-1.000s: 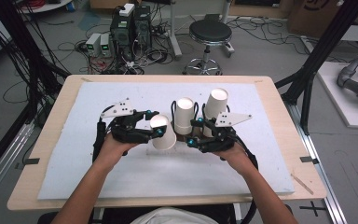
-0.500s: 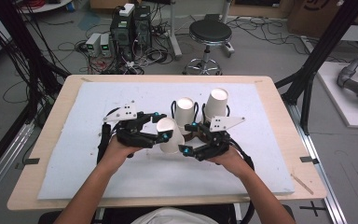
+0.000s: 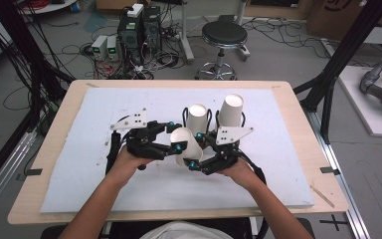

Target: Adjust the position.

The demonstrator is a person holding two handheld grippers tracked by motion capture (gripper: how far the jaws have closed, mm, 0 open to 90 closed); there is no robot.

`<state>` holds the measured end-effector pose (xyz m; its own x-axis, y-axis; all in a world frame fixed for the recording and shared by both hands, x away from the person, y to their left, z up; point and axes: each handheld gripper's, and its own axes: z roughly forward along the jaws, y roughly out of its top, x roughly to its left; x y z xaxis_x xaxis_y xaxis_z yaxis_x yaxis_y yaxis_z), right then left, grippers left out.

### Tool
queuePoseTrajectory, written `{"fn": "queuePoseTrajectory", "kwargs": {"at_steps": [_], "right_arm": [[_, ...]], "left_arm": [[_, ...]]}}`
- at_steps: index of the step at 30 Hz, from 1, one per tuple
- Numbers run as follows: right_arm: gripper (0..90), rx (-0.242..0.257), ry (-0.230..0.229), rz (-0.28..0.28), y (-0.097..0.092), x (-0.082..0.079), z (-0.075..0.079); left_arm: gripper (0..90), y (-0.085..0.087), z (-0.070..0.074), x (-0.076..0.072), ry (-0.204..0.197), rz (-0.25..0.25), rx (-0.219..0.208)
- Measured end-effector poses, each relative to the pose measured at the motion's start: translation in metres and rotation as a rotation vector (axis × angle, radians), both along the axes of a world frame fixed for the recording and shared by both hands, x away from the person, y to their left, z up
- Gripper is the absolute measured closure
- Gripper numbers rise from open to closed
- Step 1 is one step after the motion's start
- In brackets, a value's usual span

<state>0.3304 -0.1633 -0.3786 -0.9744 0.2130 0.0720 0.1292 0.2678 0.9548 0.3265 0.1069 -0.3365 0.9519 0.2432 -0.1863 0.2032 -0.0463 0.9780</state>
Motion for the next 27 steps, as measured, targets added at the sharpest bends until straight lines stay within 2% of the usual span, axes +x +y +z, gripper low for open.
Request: {"fn": "queuePoseTrajectory", "kwargs": {"at_steps": [4,15,16,19,22,27], "right_arm": [[27.5,-0.005,-0.010,0.009,-0.004,0.001,0.002],[33.7,-0.074,-0.034,0.039,-0.009,0.002,0.004],[33.8,-0.076,-0.039,0.043,-0.010,0.003,0.005],[34.0,-0.073,-0.035,0.045,-0.012,0.003,0.006],[34.0,-0.093,-0.033,0.052,-0.015,0.004,0.008],[33.3,-0.136,-0.035,0.080,-0.014,0.004,0.007]], "left_arm": [[35.1,0.001,-0.002,0.001,0.005,-0.005,-0.006],[34.9,0.000,-0.006,0.002,0.026,-0.023,0.019],[34.1,0.000,-0.006,0.002,0.016,-0.017,0.029],[23.0,-0.001,-0.005,0.001,0.010,-0.009,0.039],[23.0,0.000,-0.005,0.001,-0.002,-0.009,0.053],[23.0,-0.005,-0.008,0.000,-0.008,-0.032,0.103]]}}
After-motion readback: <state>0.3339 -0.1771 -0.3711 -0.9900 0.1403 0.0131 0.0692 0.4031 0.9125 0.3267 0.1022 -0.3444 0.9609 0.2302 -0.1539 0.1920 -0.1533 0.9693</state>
